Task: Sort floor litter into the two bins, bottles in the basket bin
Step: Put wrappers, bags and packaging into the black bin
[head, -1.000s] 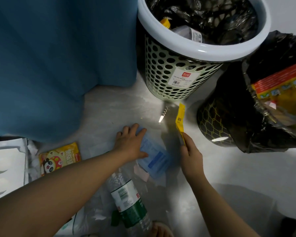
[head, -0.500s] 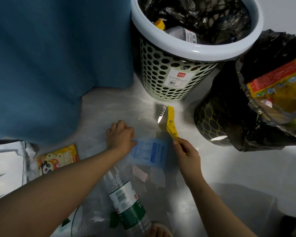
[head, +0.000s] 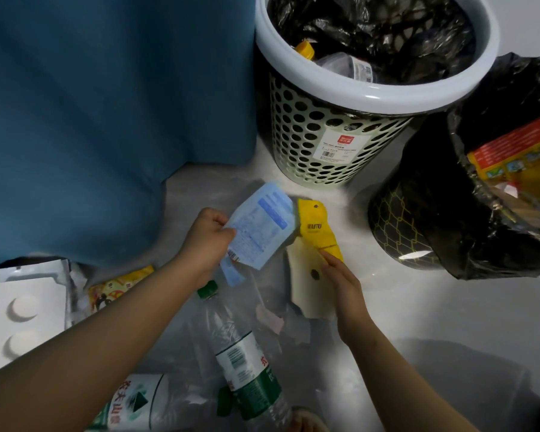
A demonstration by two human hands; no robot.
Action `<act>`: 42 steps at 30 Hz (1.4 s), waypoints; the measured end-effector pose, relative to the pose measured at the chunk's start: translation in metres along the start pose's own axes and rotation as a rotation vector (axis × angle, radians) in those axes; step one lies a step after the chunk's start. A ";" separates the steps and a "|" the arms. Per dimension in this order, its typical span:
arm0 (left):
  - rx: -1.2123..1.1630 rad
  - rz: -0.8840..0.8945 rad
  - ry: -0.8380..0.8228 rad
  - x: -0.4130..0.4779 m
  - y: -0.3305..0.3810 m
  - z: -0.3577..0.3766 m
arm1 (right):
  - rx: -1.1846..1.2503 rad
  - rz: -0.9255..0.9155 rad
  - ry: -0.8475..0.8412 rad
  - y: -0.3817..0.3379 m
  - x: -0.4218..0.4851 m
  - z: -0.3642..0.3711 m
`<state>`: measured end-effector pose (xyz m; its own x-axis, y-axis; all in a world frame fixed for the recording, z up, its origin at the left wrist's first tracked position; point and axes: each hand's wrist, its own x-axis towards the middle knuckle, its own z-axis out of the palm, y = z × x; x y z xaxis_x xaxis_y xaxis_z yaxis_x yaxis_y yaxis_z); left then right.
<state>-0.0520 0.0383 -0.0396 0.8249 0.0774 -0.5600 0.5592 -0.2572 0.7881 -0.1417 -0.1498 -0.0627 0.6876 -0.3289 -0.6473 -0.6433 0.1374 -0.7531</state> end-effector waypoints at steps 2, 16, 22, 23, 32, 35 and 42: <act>-0.081 -0.018 0.014 -0.008 -0.001 -0.002 | -0.110 -0.052 0.044 0.001 0.000 0.006; -0.671 -0.072 -0.119 -0.050 0.003 0.029 | -0.847 -0.591 -0.160 -0.003 -0.028 0.056; -0.518 -0.069 -0.097 -0.050 -0.003 0.021 | -0.635 -0.486 -0.142 -0.011 -0.033 0.054; -0.489 -0.068 -0.082 -0.051 -0.003 0.020 | -0.574 -0.474 -0.096 -0.015 -0.032 0.052; -0.366 0.060 -0.042 -0.056 0.021 -0.005 | -0.073 -0.187 -0.079 -0.080 -0.038 0.015; -0.308 0.129 -0.005 -0.064 0.041 -0.011 | -0.016 -0.260 -0.126 -0.095 -0.048 0.013; -0.169 0.423 0.000 -0.087 0.103 -0.013 | 0.147 -0.418 -0.107 -0.139 -0.074 -0.007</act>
<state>-0.0652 0.0176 0.0934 0.9837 -0.0004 -0.1798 0.1788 -0.1059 0.9782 -0.1057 -0.1511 0.0903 0.9140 -0.2869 -0.2869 -0.2540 0.1469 -0.9560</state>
